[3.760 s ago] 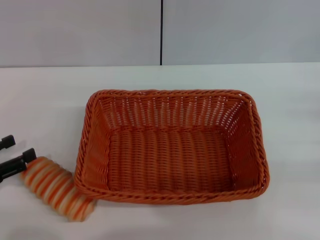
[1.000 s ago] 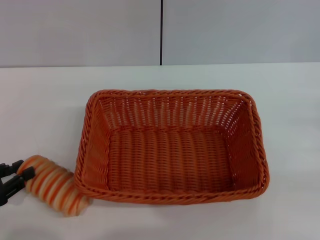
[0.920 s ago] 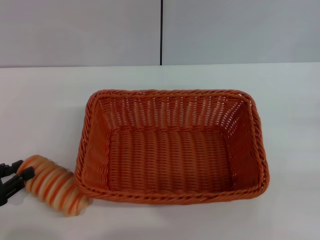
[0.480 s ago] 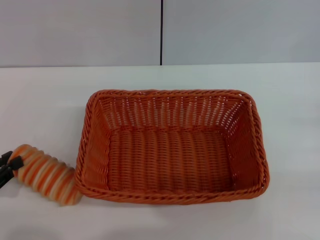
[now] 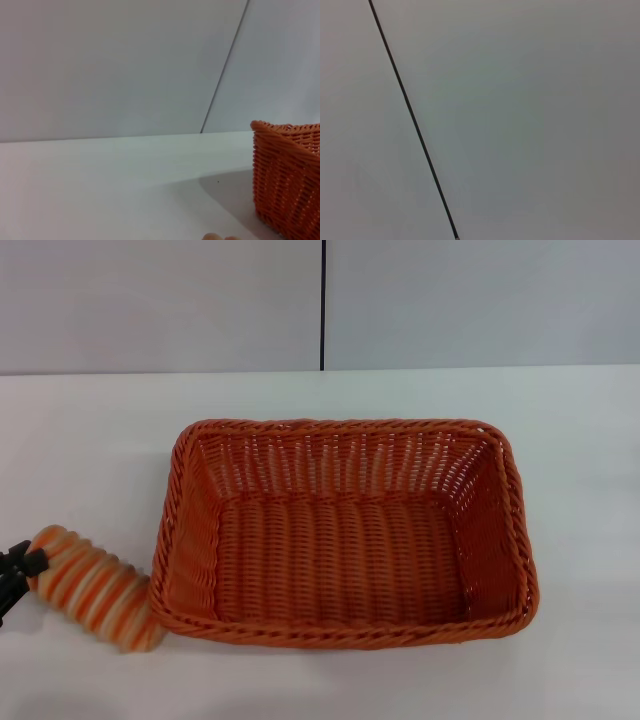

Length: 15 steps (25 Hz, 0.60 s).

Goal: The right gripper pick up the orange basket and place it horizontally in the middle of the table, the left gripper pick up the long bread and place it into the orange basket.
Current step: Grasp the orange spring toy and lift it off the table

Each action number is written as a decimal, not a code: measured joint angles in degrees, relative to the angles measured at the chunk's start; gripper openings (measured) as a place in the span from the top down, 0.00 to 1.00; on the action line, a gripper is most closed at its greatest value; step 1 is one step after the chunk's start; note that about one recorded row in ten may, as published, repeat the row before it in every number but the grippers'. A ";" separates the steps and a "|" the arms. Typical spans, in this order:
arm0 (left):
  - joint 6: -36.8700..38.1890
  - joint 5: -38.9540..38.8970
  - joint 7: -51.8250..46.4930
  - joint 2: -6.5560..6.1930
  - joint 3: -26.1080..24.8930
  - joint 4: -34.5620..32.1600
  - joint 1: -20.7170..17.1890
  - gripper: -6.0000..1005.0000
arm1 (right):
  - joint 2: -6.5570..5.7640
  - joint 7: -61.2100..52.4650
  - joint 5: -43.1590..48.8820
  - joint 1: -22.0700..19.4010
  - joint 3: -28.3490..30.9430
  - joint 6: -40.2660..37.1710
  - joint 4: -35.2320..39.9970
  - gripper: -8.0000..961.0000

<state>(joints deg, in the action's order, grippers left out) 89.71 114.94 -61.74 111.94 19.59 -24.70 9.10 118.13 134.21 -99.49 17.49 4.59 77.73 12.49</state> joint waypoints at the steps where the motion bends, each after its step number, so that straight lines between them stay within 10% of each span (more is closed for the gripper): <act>1: 0.02 -0.01 0.03 0.01 0.00 0.01 0.10 0.80 | 0.00 0.00 0.00 0.05 -0.01 -0.09 -0.01 0.47; 15: 1.21 -0.08 0.04 0.04 -1.05 0.01 0.76 0.85 | 0.00 0.00 0.01 0.26 -0.03 -0.23 -0.02 0.47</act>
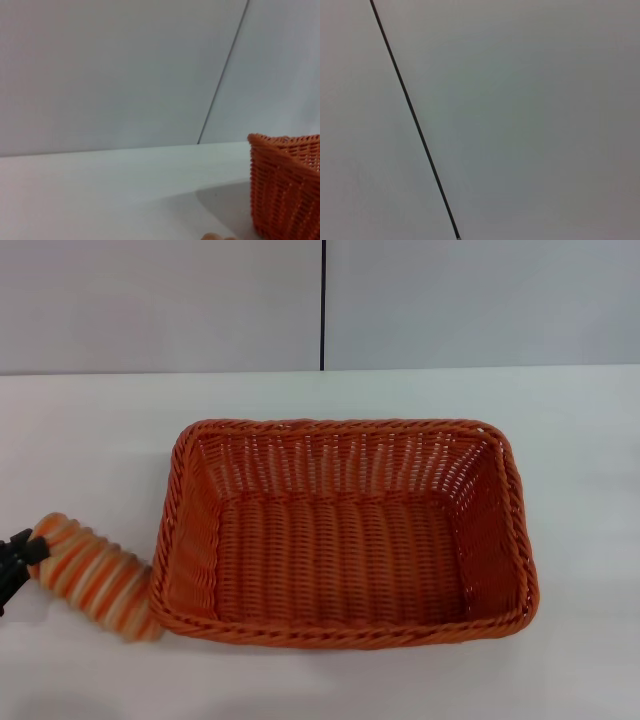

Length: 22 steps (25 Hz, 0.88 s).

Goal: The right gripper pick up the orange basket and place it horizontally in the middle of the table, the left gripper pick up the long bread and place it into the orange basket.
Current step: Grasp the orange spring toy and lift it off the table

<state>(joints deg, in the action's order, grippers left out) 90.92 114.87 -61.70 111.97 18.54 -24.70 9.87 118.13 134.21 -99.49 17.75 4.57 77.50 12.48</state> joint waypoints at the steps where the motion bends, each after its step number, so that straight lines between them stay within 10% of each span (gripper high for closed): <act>1: 0.45 0.00 0.00 0.00 -0.23 0.00 0.13 0.86 | 0.00 0.00 0.00 0.00 0.00 0.00 0.00 0.47; 22: 6.16 -7.23 0.83 1.38 -24.95 0.18 4.78 0.87 | 0.19 0.00 0.00 -0.13 -0.15 0.41 -1.92 0.47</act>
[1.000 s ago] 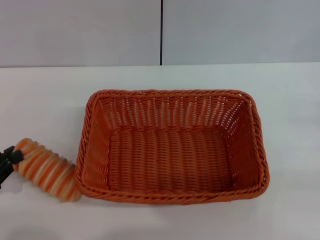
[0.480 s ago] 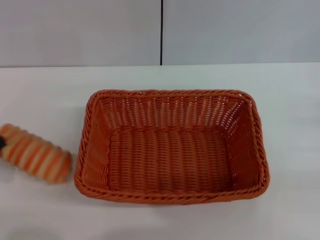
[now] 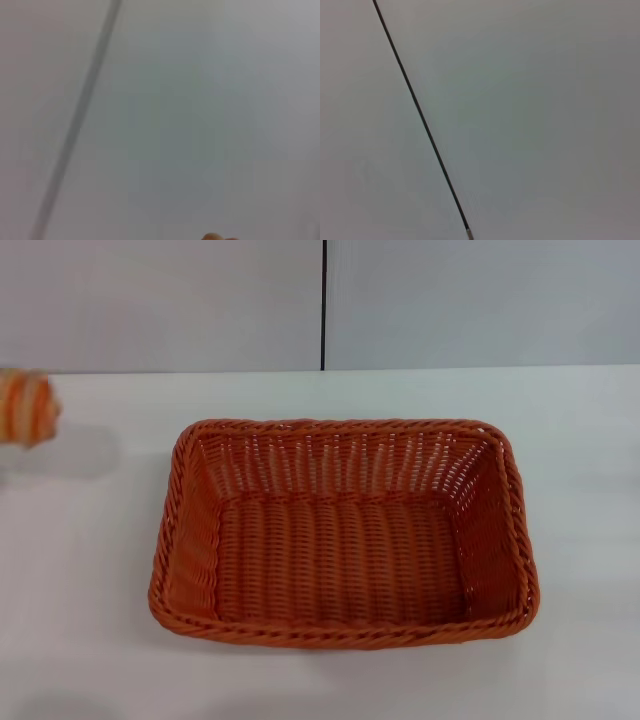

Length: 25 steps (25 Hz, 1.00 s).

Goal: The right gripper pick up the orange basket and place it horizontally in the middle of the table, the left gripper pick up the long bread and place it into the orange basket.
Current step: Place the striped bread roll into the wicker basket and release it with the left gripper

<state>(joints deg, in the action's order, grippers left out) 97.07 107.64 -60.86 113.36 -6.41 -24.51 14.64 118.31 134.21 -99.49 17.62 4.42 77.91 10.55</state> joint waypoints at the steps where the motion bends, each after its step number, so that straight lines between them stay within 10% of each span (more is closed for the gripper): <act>1: 0.00 0.00 0.00 0.00 0.00 0.00 0.00 0.87 | 0.04 0.00 0.00 -0.09 0.00 0.00 -0.11 0.47; 8: 3.94 0.02 0.93 4.61 7.27 2.03 6.11 0.87 | 0.37 0.00 0.00 -0.30 0.71 0.02 -1.31 0.47; 19: 3.15 0.41 4.87 4.78 26.70 9.86 10.90 0.87 | 0.32 0.00 -0.01 0.15 1.57 -0.56 -1.59 0.47; 25: 1.81 0.24 1.74 4.72 29.03 9.76 11.45 0.84 | 0.22 0.00 -0.04 0.68 1.59 -1.07 -1.55 0.47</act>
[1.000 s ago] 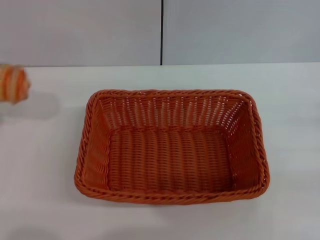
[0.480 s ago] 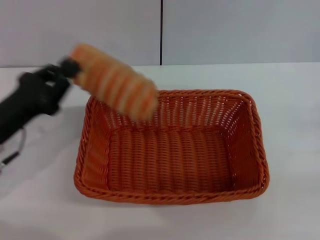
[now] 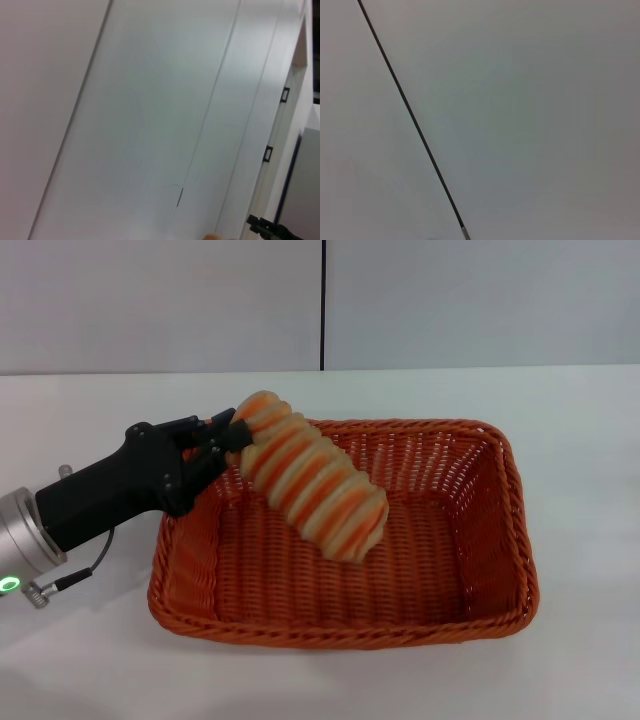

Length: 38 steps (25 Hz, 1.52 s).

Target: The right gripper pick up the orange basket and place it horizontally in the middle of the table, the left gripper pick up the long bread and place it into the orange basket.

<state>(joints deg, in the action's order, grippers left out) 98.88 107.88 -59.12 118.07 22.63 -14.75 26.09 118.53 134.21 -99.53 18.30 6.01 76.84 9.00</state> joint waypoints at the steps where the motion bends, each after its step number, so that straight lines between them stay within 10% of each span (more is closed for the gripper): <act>1: -0.09 -0.10 -0.37 0.00 0.02 -0.07 -0.04 0.84 | -0.02 0.00 0.00 0.03 0.00 -0.05 -0.01 0.47; 11: 0.22 -0.23 0.04 -0.10 -0.19 -0.22 -0.56 0.67 | 0.04 0.00 -0.05 0.01 -0.03 -0.11 -0.03 0.47; 23: 1.40 -7.79 18.76 0.21 -24.53 9.31 -7.49 0.17 | 0.21 0.00 -0.05 0.01 2.29 0.67 -1.59 0.47; 29: 1.30 -10.18 47.22 0.55 -39.15 19.46 -11.41 0.14 | 0.21 0.00 -0.05 0.05 3.63 1.12 -1.63 0.47; 38: 1.07 -10.18 49.81 0.50 -39.98 19.86 -11.40 0.14 | 0.21 0.00 -0.05 0.28 3.89 1.13 -1.63 0.47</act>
<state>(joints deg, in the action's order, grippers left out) 99.95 97.70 -9.31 118.58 -17.36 5.11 14.69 118.74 134.21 -99.58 18.58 9.90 77.96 7.38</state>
